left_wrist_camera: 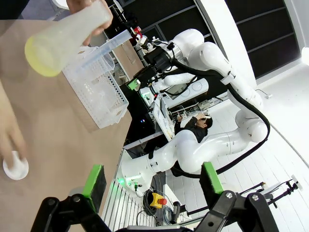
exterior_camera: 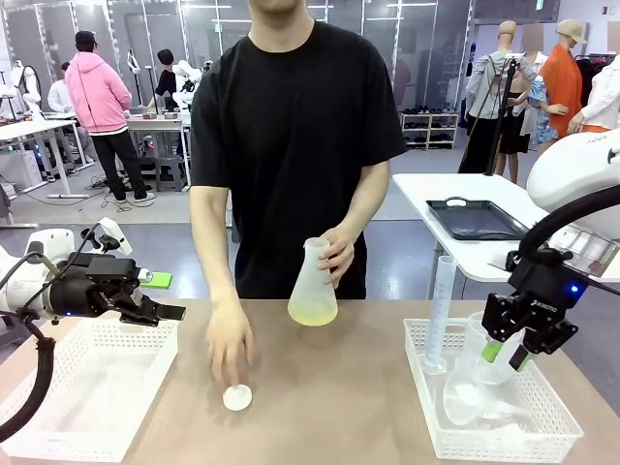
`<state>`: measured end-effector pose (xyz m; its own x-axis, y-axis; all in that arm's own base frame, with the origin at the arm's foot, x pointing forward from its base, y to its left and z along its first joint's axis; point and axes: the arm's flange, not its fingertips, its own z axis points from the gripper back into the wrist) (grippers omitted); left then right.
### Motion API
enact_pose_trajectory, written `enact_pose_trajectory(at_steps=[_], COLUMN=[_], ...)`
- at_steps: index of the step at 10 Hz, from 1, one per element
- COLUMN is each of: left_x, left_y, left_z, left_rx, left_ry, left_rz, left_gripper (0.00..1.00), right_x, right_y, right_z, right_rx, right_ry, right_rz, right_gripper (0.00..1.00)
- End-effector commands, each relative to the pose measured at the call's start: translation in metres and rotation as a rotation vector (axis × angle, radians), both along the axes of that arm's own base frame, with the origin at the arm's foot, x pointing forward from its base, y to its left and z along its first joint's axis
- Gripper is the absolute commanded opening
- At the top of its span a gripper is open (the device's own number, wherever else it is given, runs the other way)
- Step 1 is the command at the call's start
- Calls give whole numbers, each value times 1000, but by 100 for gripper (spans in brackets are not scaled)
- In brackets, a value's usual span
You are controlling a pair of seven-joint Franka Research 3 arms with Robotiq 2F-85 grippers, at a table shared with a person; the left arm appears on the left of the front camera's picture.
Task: Prepare the solutions needed for the experiment.
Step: Once the solution is in the Big flask , pick up the Plastic Funnel and place it back into the right Organizing basket, then when the human places the Big flask in the center of the table, pick up the Big flask and place it in the left Organizing basket.
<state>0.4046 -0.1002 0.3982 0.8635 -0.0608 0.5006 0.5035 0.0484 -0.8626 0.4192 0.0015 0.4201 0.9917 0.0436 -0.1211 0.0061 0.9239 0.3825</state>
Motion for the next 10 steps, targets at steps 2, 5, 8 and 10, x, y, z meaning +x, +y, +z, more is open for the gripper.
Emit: enact_pose_trajectory(at_steps=[2,5,8,10], left_x=[-1,-1,-1,-1], left_y=[1,1,1,1], left_z=[2,2,2,2], left_rx=[-1,-1,-1,-1], left_ry=[-5,-5,-5,-5], left_rz=[-17,-17,-17,-17], left_gripper=[100,100,100,100], right_x=[0,0,0,0], right_y=[0,0,0,0], right_z=[1,1,1,0], right_rx=[2,2,2,0], right_ry=[-1,-1,-1,0], right_rz=[3,3,3,0], right_gripper=[50,50,50,50])
